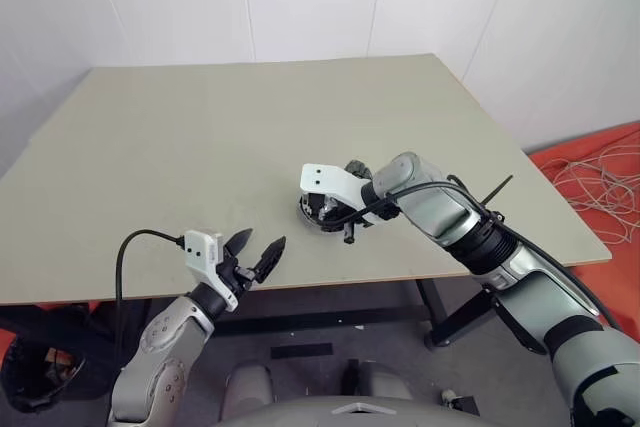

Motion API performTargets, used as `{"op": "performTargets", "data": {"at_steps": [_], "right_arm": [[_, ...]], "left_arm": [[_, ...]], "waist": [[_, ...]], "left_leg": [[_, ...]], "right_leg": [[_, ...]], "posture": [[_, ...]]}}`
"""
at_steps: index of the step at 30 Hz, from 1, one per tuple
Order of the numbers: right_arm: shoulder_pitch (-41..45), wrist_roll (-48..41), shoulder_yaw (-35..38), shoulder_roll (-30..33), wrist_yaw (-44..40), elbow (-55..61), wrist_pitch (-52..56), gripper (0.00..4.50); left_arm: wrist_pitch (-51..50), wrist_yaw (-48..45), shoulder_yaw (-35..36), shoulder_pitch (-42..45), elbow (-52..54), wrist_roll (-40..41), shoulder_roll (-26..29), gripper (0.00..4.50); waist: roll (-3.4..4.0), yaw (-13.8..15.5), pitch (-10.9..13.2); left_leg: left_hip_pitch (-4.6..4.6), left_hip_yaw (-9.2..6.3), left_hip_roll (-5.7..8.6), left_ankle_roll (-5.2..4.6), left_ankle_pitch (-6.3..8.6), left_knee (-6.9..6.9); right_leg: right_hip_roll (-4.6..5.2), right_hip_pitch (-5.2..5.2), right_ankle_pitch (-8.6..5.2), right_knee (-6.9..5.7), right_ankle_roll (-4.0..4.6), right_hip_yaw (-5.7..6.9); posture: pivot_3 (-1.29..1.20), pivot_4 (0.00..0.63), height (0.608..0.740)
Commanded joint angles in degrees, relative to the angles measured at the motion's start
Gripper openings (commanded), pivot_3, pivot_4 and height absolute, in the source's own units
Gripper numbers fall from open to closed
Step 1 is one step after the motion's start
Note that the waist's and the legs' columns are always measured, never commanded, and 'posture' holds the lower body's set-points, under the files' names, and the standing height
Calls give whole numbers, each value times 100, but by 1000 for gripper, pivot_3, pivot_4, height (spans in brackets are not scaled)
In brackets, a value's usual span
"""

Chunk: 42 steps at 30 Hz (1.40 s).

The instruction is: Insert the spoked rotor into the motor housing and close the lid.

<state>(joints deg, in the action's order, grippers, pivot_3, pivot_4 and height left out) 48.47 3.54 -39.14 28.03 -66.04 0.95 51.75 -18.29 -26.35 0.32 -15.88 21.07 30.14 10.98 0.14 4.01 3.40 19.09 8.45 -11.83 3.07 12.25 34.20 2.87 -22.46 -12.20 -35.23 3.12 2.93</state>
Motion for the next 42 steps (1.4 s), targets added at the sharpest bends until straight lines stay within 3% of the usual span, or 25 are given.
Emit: {"op": "performTargets", "data": {"at_steps": [1, 19, 20, 31, 42], "right_arm": [[117, -30, 111, -23, 62, 77, -103, 15], [82, -199, 95, -385, 320, 62, 38, 15], [79, -202, 66, -366, 300, 96, 26, 691], [98, -140, 9, -161, 276, 124, -175, 691], [484, -1779, 1859, -1551, 597, 384, 481, 691]], "left_arm": [[-6, 11, -16, 7, 284, 35, 24, 4500], [-25, 10, 35, -50, 324, 82, 53, 4500], [-29, 22, 18, -69, 351, 77, 46, 4500], [-86, 44, 1, -8, 336, 78, 46, 4500], [-132, -54, 89, 106, 203, 135, 110, 4500]], "waist": [[0, 5, 0], [0, 7, 0], [0, 7, 0], [-1, 11, 0], [-4, 9, 0]], "left_leg": [[0, 0, 0, 0, 0, 0], [1, 0, 1, 0, 0, 0], [1, 0, 1, 0, 0, 0], [-5, -1, 1, 1, 0, 2], [-4, -1, 2, 0, 0, 0]], "right_leg": [[0, 1, 0, 0, 0, 0], [0, 0, 0, 0, 0, 0], [0, 0, 0, 0, 0, 0], [1, 6, 0, 0, -1, 0], [0, 4, 0, -2, 0, 0]], "posture": [[0, 0, 740], [0, 0, 740], [0, 0, 740], [0, 0, 740], [0, 0, 740]]}}
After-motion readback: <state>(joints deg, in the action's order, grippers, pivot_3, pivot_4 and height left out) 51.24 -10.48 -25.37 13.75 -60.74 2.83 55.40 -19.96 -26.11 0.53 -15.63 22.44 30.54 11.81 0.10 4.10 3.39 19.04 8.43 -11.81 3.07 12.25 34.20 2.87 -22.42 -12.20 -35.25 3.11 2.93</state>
